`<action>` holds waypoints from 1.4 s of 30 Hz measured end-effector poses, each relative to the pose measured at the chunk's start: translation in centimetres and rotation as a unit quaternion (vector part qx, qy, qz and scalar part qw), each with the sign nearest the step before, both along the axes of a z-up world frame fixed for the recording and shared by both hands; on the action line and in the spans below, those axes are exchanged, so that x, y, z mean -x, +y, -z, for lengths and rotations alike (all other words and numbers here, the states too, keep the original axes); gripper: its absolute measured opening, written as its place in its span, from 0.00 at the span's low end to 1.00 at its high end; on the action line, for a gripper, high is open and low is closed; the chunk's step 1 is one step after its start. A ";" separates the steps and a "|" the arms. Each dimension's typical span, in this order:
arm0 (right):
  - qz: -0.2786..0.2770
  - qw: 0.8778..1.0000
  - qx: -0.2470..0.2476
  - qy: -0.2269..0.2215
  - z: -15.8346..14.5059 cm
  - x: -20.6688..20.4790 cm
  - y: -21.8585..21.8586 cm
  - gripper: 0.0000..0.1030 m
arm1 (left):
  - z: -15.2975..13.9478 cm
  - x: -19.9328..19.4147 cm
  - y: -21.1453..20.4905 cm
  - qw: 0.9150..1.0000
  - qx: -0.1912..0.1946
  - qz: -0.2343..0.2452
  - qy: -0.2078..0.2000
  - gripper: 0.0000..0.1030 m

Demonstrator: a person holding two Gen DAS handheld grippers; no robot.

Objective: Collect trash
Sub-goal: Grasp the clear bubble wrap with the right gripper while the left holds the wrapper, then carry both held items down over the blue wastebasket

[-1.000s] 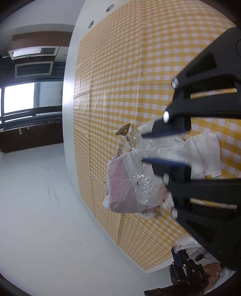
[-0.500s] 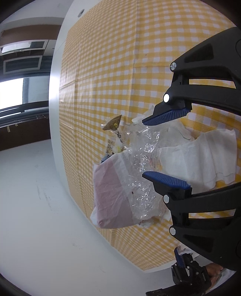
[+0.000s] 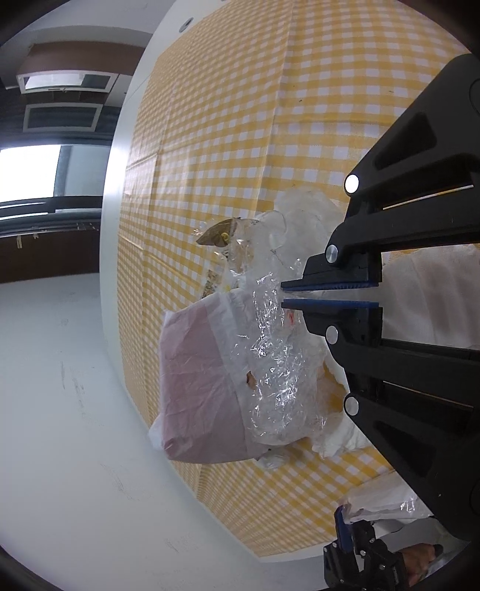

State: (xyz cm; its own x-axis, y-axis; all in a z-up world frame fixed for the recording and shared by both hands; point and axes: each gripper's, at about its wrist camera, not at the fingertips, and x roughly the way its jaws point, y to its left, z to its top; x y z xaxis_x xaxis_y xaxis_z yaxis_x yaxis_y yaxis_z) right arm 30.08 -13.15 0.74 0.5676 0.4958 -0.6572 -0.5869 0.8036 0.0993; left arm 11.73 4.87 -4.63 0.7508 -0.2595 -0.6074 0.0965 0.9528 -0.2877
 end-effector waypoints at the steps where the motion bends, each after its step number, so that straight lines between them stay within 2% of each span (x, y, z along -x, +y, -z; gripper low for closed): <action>1: 0.001 1.000 -0.002 -0.004 -0.3 0.2 -0.1 0.02 | -0.1 0.1 0.1 1.000 0.001 -0.002 -0.001 0.18; 11: 0.017 0.998 -0.022 -0.048 -4.7 3.3 -1.7 0.02 | -1.5 2.2 0.5 1.000 0.002 -0.015 -0.021 0.18; 17: 0.028 0.997 -0.037 -0.068 -6.4 6.1 -3.9 0.02 | -2.6 3.9 0.2 0.999 -0.017 -0.031 -0.035 0.18; 30: 0.039 0.995 -0.063 -0.068 -4.8 14.3 -7.6 0.02 | -2.8 9.2 -0.5 0.997 -0.051 -0.049 -0.042 0.17; 42: 0.026 0.995 -0.069 -0.069 -4.0 21.5 -8.3 0.02 | -1.9 14.7 -2.1 0.996 -0.077 -0.026 -0.037 0.17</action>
State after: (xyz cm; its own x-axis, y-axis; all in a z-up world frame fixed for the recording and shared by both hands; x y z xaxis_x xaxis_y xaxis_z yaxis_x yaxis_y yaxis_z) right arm 8.62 -21.42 4.75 0.6750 0.5429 -0.4996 -0.5600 0.8179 0.1323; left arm -3.02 2.75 -2.74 0.8044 -0.1276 -0.5802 0.0615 0.9893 -0.1324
